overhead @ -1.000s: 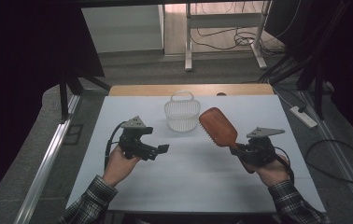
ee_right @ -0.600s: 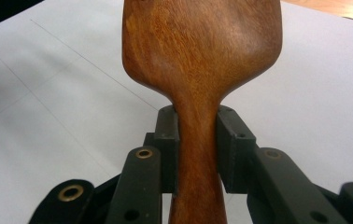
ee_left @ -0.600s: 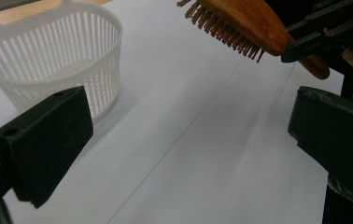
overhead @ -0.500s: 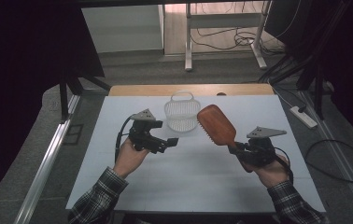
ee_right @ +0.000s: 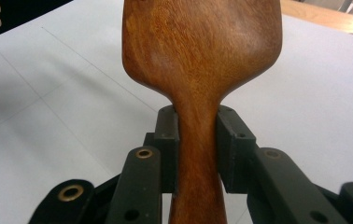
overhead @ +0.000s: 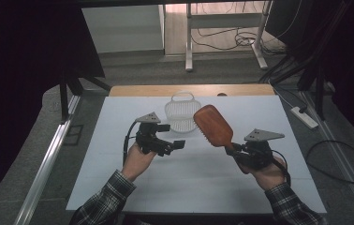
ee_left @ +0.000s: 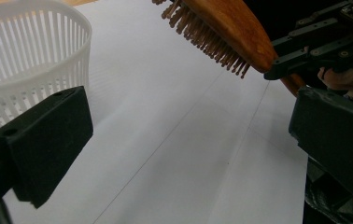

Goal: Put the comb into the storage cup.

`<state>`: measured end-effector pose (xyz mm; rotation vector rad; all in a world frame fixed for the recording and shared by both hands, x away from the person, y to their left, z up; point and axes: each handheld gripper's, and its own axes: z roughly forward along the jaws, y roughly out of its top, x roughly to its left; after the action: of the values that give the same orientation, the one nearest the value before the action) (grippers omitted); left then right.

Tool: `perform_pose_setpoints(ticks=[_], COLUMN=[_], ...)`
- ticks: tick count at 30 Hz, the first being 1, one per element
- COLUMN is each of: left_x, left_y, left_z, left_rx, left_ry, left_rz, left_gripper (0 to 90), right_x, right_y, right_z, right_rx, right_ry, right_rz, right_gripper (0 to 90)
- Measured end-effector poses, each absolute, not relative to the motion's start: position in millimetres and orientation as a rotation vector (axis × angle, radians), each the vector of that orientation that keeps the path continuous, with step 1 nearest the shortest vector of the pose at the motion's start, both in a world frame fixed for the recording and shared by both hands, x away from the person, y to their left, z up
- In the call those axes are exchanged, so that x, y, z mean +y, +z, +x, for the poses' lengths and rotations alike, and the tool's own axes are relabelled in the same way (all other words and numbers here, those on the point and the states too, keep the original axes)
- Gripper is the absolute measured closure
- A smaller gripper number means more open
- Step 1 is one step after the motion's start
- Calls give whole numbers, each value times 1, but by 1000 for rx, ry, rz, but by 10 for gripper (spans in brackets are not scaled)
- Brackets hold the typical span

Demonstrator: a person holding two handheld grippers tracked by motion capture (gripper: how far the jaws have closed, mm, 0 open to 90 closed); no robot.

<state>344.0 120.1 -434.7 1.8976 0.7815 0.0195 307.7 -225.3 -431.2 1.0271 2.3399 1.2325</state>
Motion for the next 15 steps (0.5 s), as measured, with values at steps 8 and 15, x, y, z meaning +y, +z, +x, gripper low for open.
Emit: perform_pose_setpoints(ticks=[8,15], left_x=[116,113], left_y=[-438,-443], left_z=[342,343], left_rx=[784,808], left_ry=[1,-29], left_rz=[1868,1850], left_gripper=[0,0], right_x=[-218,-209], right_y=[-433,-432], right_z=[304,299], right_rx=[2345,2350], right_ry=[1262,1291], right_rz=[1009,987], right_gripper=[726,727])
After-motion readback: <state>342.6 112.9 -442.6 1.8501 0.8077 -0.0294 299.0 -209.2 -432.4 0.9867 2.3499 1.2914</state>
